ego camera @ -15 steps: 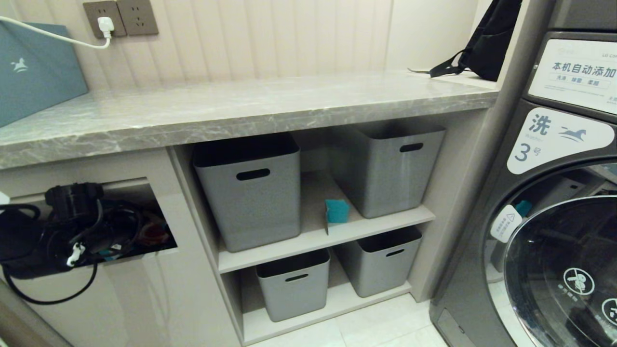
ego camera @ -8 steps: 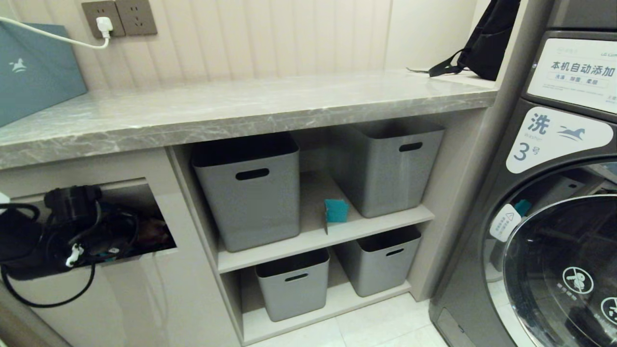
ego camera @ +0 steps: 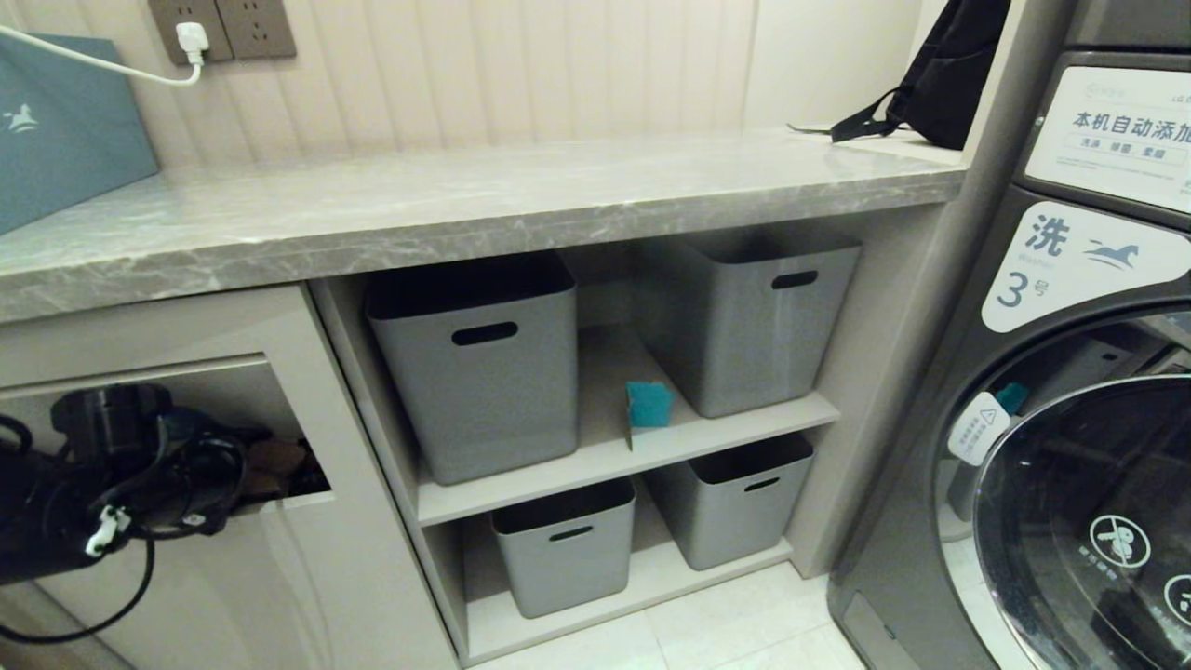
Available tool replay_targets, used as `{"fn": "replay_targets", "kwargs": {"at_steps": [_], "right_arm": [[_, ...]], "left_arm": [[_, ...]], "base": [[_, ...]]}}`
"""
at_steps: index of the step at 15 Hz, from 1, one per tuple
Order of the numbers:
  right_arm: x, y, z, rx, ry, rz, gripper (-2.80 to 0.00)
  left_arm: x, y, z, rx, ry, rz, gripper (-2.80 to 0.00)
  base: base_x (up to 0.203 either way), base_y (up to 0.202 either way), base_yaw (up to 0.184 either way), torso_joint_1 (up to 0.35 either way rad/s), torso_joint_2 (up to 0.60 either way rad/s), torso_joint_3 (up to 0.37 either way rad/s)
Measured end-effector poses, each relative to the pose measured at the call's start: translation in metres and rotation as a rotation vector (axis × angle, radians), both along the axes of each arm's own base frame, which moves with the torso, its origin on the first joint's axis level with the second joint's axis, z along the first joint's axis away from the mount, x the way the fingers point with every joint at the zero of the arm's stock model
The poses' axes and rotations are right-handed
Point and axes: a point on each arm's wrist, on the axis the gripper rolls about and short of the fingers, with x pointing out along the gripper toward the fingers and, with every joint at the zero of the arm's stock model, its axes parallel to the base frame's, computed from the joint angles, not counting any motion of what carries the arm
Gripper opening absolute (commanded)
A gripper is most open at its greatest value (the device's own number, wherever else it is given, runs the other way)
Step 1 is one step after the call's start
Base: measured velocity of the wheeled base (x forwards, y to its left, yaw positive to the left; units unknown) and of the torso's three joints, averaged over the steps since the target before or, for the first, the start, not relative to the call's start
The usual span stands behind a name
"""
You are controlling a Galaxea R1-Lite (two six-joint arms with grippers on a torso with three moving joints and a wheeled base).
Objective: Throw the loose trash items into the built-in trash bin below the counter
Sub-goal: Put the garbage in the trash can
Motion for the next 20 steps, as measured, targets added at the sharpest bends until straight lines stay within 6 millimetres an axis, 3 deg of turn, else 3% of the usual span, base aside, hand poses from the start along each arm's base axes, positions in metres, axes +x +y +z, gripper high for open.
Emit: {"fn": "replay_targets", "kwargs": {"at_steps": [4,5,12,16,20], "right_arm": [[0.000,0.000,0.000,0.000,0.000,-0.001,-2.80],[0.000,0.000,0.000,0.000,-0.001,-0.002,-2.80],[0.000,0.000,0.000,0.000,0.000,-0.002,-2.80],[0.000,0.000,0.000,0.000,0.000,-0.001,-2.80],[0.000,0.000,0.000,0.000,0.000,-0.002,-2.80]], "left_arm": [[-0.016,-0.003,0.017,0.043,-0.019,0.064,0.00],[-0.018,-0.003,0.021,0.048,-0.031,0.071,-2.80],[-0.037,-0.010,0.038,0.070,-0.072,0.075,-2.80],[-0.073,-0.020,0.046,0.102,-0.071,0.058,-2.80],[-0.124,-0.033,0.052,0.176,-0.083,0.019,-2.80]], "base": [[0.000,0.000,0.000,0.000,0.00,0.000],[0.000,0.000,0.000,0.000,0.00,0.000],[0.000,0.000,0.000,0.000,0.00,0.000],[0.000,0.000,0.000,0.000,0.00,0.000],[0.000,0.000,0.000,0.000,0.00,0.000]]}}
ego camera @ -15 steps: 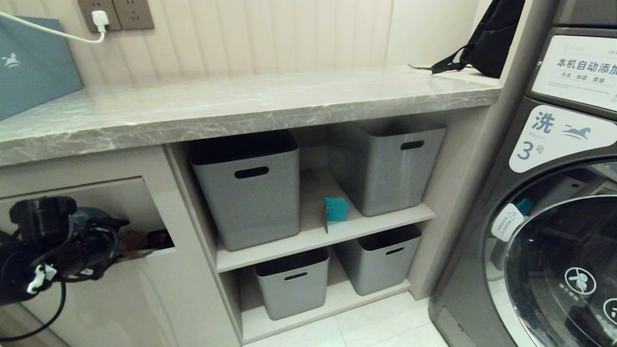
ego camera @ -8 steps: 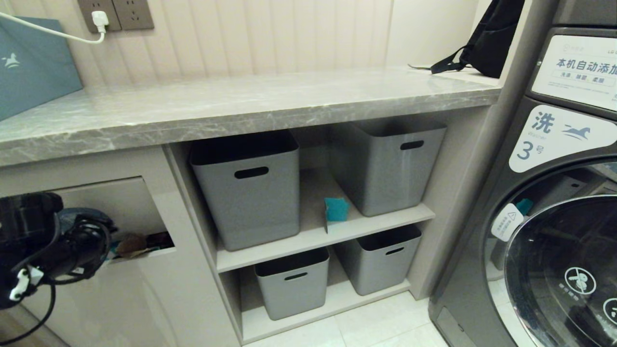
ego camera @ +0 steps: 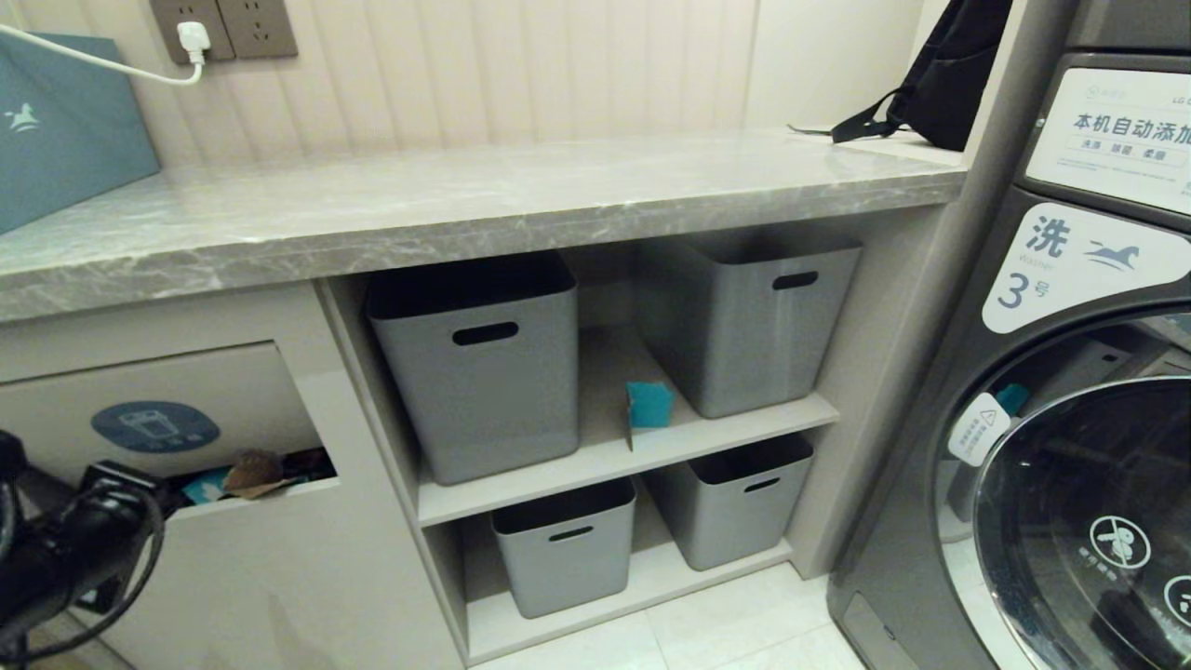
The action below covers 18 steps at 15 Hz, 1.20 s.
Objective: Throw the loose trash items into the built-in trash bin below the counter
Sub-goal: Put the garbage in the trash can
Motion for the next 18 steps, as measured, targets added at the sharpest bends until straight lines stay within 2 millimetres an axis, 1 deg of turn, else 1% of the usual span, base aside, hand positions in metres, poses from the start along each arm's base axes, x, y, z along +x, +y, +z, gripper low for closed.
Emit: {"fn": "replay_targets", "kwargs": {"at_steps": [2,5,6,7,9,12,15,18], "right_arm": [[0.000,0.000,0.000,0.000,0.000,0.000,-2.80],[0.000,0.000,0.000,0.000,0.000,0.000,-2.80],[0.000,0.000,0.000,0.000,0.000,0.000,-2.80],[0.000,0.000,0.000,0.000,0.000,0.000,-2.80],[0.000,0.000,0.000,0.000,0.000,0.001,-2.80],[0.000,0.000,0.000,0.000,0.000,0.000,-2.80],[0.000,0.000,0.000,0.000,0.000,0.000,-2.80],[0.000,0.000,0.000,0.000,0.000,0.000,-2.80]], "left_arm": [[-0.029,-0.008,-0.001,0.084,0.002,-0.043,-2.80],[-0.072,-0.020,-0.023,0.312,0.115,-0.176,-2.80],[-0.080,-0.022,-0.029,0.405,0.154,-0.224,-2.80],[-0.083,-0.023,-0.032,0.492,0.183,-0.265,-2.80],[-0.078,-0.021,-0.033,0.680,0.206,-0.343,-2.80],[-0.057,-0.021,-0.030,0.906,0.153,-0.453,-2.80],[-0.038,-0.022,-0.038,1.014,0.133,-0.572,-2.80],[-0.019,-0.020,-0.047,1.034,0.164,-0.626,-2.80]], "base": [[0.000,0.000,0.000,0.000,0.00,0.000],[0.000,0.000,0.000,0.000,0.00,0.000],[0.000,0.000,0.000,0.000,0.00,0.000],[0.000,0.000,0.000,0.000,0.00,0.000],[0.000,0.000,0.000,0.000,0.00,0.000],[0.000,0.000,0.000,0.000,0.00,0.000],[0.000,0.000,0.000,0.000,0.00,0.000],[0.000,0.000,0.000,0.000,0.00,0.000]]}}
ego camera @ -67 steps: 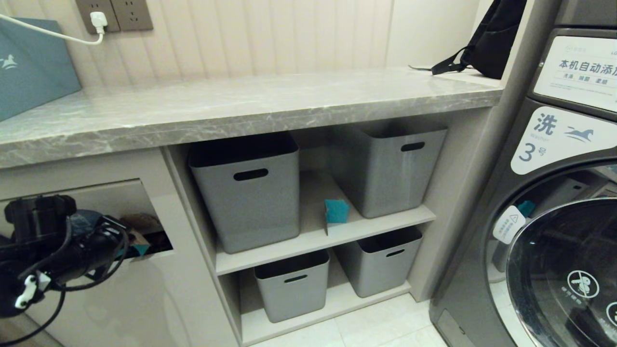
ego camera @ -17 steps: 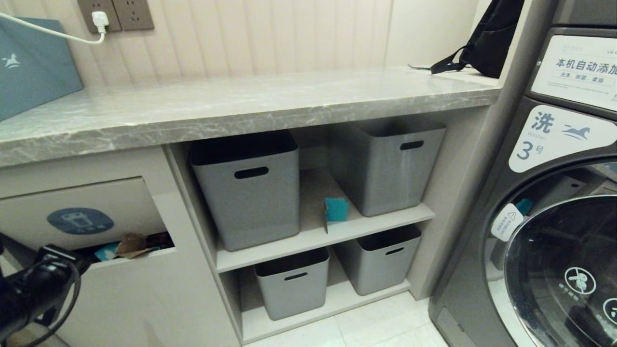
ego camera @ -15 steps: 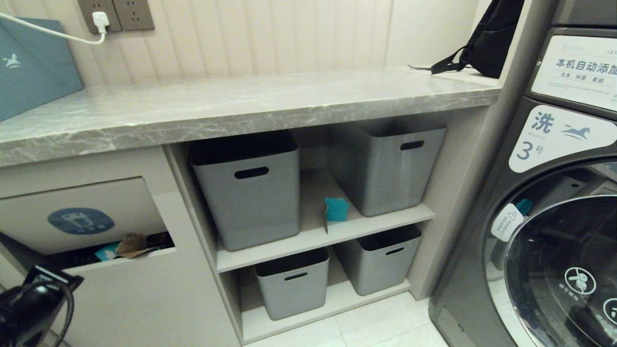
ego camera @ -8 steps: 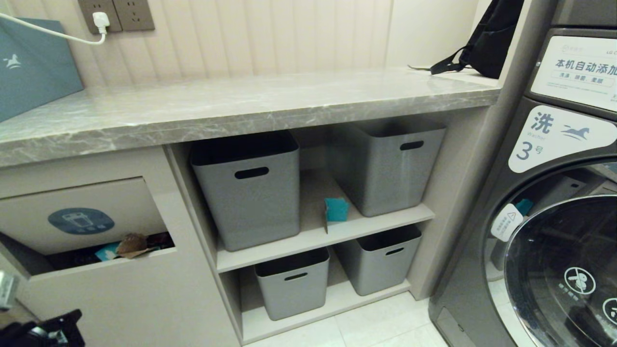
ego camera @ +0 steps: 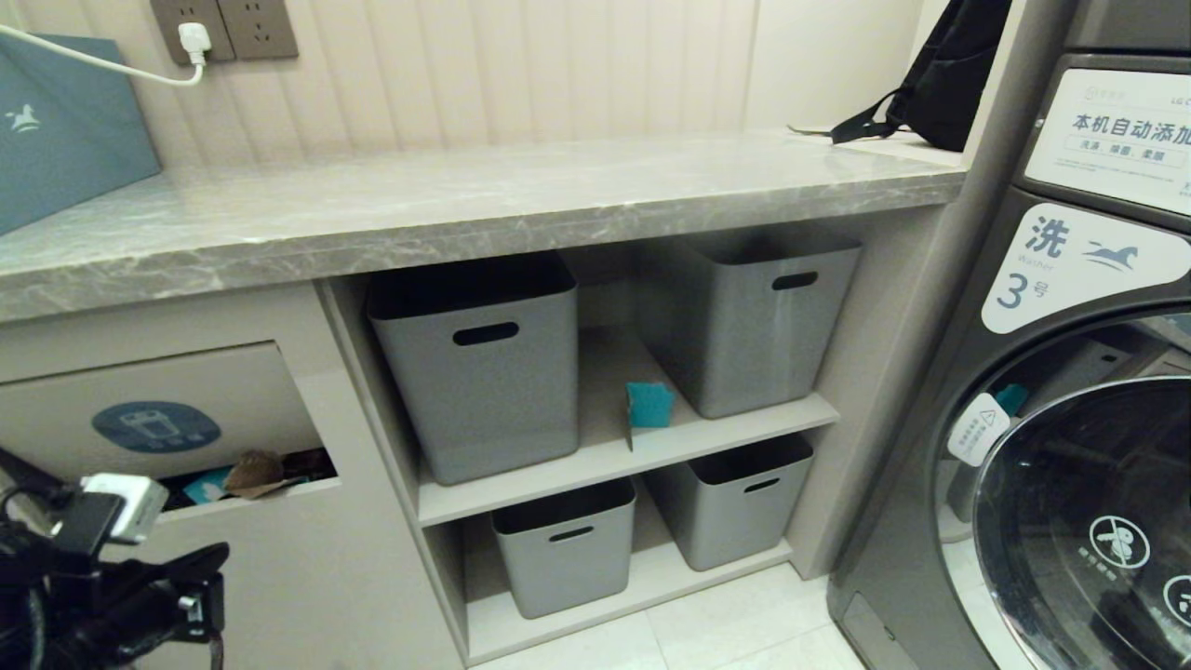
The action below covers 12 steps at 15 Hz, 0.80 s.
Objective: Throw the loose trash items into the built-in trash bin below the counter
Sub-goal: Put the garbage in the trash can
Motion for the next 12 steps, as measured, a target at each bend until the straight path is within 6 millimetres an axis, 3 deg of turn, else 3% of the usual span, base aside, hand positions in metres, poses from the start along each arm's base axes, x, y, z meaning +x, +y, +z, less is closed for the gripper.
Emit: {"fn": "replay_targets", "kwargs": {"at_steps": [12], "right_arm": [[0.000,0.000,0.000,0.000,0.000,0.001,-2.80]], "left_arm": [[0.070,0.014,-0.008,-0.005,0.034,0.007,-2.80]], "base": [[0.000,0.000,0.000,0.000,0.00,0.000]]}}
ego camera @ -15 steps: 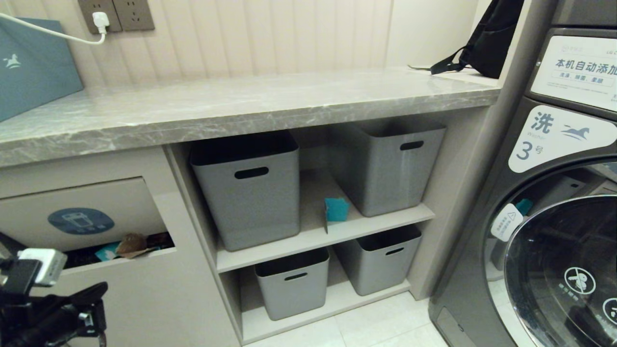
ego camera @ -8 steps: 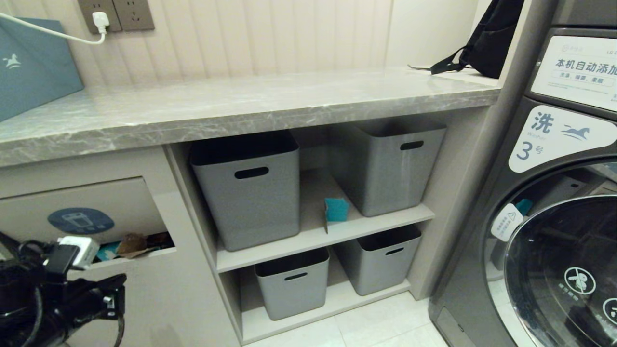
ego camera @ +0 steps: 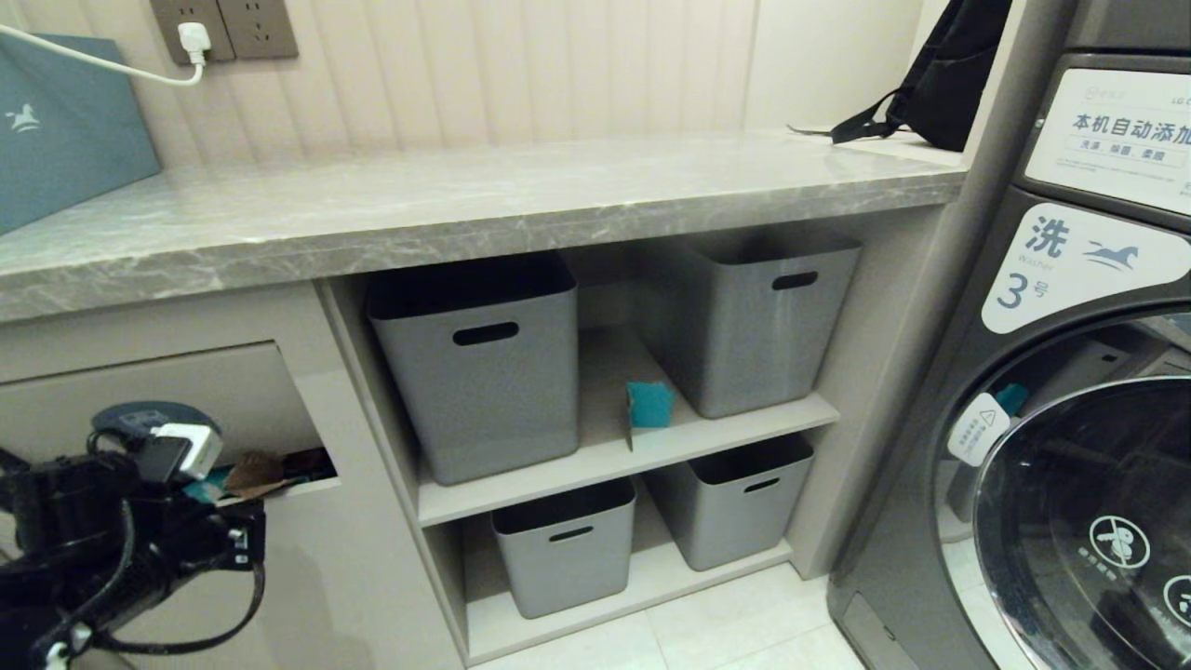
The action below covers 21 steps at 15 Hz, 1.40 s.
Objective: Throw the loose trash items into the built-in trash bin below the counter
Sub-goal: Put the garbage in the trash can
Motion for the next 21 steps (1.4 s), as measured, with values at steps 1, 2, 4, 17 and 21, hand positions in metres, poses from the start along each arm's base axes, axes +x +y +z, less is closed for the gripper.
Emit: {"fn": "replay_targets", "kwargs": {"at_steps": [1,2,4,17,21], "right_arm": [[0.000,0.000,0.000,0.000,0.000,-0.001,-2.80],[0.000,0.000,0.000,0.000,0.000,-0.001,-2.80],[0.000,0.000,0.000,0.000,0.000,-0.001,-2.80],[0.000,0.000,0.000,0.000,0.000,-0.001,-2.80],[0.000,0.000,0.000,0.000,0.000,-0.001,-2.80]], "left_arm": [[0.006,0.002,-0.001,-0.001,0.005,0.003,-2.80],[0.011,0.003,-0.001,-0.001,0.007,0.005,-2.80],[0.021,0.007,-0.003,-0.003,0.019,0.012,-2.80],[0.092,0.025,0.010,-0.040,-0.047,0.195,-2.80],[0.104,0.025,0.011,-0.050,-0.091,0.242,-2.80]], "base": [[0.000,0.000,0.000,0.000,0.00,0.000],[0.000,0.000,0.000,0.000,0.00,0.000],[0.000,0.000,0.000,0.000,0.00,0.000],[0.000,0.000,0.000,0.000,0.00,0.000],[0.000,0.000,0.000,0.000,0.00,0.000]]}}
